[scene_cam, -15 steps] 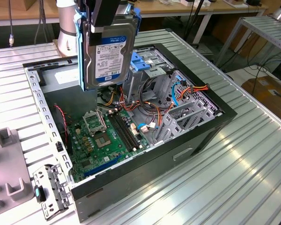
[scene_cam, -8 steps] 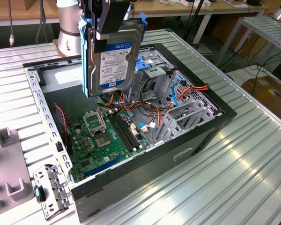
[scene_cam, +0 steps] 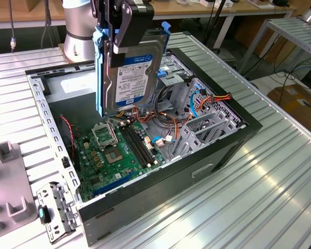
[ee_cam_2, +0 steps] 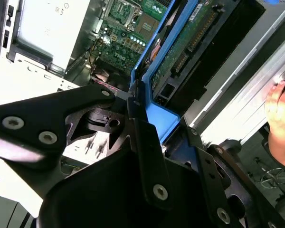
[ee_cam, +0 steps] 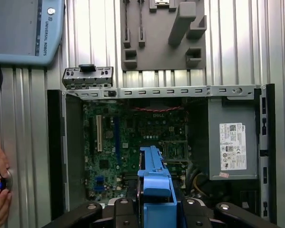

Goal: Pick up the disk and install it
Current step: 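Insert the disk into the insertion slot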

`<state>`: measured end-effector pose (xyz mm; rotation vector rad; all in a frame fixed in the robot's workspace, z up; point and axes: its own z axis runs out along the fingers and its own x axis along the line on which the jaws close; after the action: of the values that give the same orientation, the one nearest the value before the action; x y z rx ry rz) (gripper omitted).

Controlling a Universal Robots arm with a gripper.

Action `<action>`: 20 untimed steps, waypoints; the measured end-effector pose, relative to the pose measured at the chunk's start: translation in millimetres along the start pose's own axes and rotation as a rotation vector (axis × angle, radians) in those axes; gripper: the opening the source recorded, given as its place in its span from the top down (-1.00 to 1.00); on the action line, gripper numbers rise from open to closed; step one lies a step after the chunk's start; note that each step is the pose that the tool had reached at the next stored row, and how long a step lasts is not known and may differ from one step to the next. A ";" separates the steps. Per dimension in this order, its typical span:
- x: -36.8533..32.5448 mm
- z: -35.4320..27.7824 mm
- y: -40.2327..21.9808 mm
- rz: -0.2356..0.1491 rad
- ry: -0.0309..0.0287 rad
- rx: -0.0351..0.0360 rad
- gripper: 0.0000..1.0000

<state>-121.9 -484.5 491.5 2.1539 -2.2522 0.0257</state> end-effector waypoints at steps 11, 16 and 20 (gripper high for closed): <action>10.0 0.9 -28.8 0.000 0.0001 0.0001 0.26; 8.1 1.0 -70.3 0.000 0.0004 0.0000 0.26; 7.5 1.5 -85.3 0.000 0.0011 0.0001 0.26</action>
<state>-37.0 -495.8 489.8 2.1533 -2.2517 0.0270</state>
